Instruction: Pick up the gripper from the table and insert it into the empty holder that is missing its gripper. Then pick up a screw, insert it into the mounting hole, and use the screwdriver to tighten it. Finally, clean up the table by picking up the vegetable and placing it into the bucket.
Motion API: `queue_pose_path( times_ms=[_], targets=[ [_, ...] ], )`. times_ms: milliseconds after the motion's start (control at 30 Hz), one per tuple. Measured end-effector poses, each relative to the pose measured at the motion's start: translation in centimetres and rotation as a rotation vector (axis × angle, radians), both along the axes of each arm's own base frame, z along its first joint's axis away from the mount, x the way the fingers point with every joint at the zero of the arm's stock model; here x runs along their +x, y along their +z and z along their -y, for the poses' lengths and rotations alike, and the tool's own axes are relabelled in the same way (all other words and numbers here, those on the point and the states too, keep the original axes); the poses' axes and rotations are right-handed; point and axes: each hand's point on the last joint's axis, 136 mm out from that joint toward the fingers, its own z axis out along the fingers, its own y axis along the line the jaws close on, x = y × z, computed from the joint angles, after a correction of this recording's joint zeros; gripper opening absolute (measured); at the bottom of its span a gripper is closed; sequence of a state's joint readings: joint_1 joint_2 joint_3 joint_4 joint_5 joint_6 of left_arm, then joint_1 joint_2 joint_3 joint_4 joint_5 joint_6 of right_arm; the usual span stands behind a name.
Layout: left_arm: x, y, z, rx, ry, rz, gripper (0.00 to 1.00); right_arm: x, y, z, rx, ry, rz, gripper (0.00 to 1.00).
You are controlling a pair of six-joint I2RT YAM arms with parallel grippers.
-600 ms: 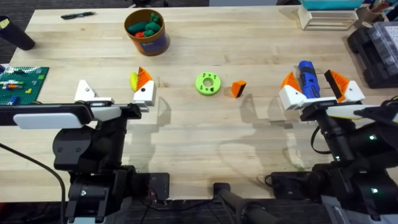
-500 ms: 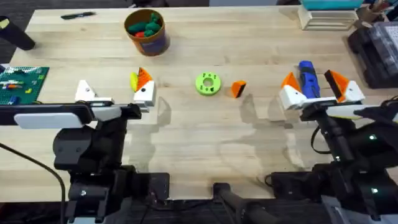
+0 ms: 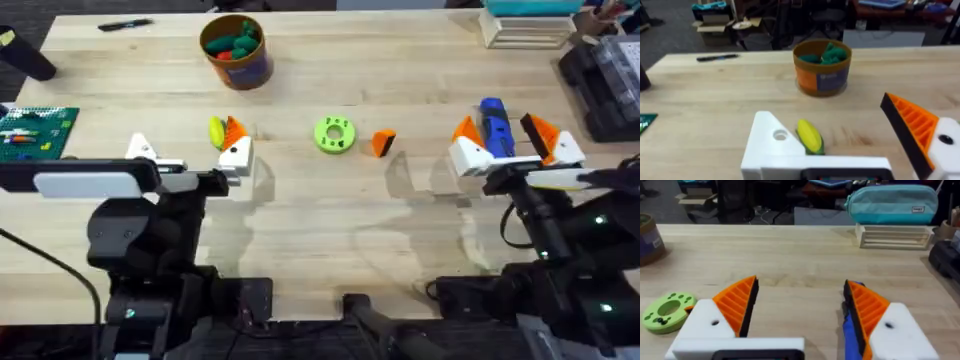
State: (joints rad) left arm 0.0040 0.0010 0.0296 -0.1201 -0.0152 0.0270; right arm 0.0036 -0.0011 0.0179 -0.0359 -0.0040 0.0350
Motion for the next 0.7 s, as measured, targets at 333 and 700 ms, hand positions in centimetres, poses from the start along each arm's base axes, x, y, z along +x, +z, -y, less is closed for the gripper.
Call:
queue_pose_path(
  times_ms=[333, 700],
  targets=[
    [-0.7, 7.4, -0.5, 0.009, 0.029, -0.238, 0.927, -0.3, 5.7, -0.2, 0.023, 0.009, -0.174, 0.994],
    [3.6, 9.4, -0.5, 0.011, 0.023, -0.618, 0.927, 1.3, 8.5, -0.3, 0.025, 0.007, -0.624, 0.993]
  ],
)
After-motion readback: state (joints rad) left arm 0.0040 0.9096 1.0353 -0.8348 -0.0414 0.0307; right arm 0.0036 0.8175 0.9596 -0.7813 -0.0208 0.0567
